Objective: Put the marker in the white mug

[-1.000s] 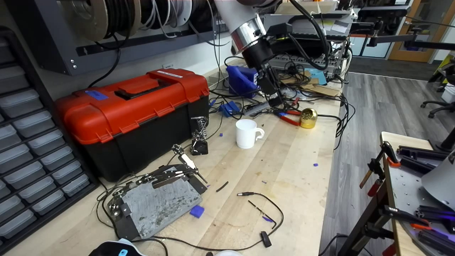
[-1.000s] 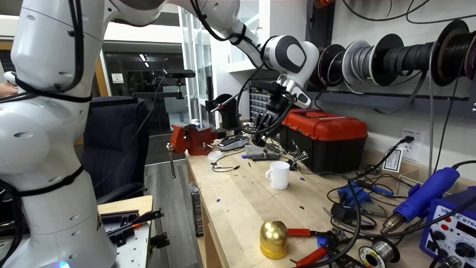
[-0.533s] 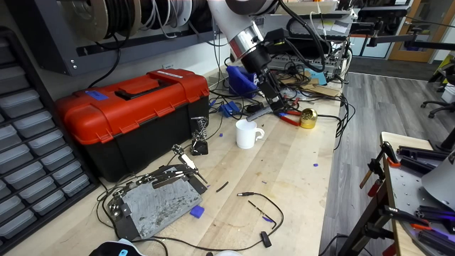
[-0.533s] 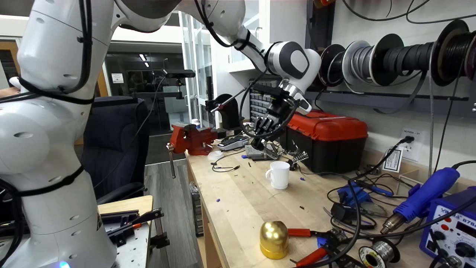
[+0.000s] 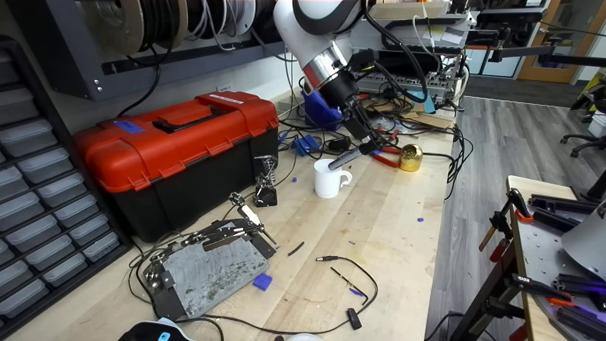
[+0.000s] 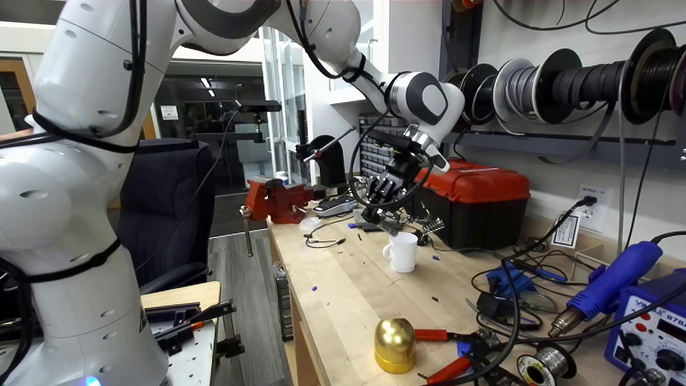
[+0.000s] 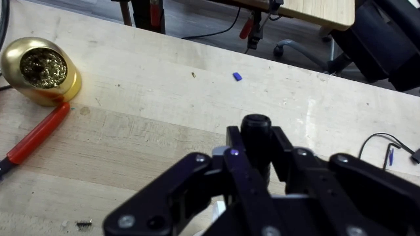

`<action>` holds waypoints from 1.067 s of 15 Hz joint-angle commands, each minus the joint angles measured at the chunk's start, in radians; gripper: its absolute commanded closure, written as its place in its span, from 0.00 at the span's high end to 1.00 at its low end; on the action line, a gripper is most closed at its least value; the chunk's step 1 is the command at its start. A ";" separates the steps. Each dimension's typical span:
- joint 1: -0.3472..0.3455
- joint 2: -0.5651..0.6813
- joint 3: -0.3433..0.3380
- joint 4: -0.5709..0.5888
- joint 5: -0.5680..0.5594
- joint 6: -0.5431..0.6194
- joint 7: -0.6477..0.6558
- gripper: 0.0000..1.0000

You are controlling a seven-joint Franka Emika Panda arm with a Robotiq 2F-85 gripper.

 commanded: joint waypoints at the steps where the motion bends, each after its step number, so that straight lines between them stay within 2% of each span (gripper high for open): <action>1: 0.000 0.036 0.012 0.053 -0.029 -0.043 -0.031 0.06; 16: 0.053 0.233 0.035 0.349 -0.223 -0.176 -0.145 0.07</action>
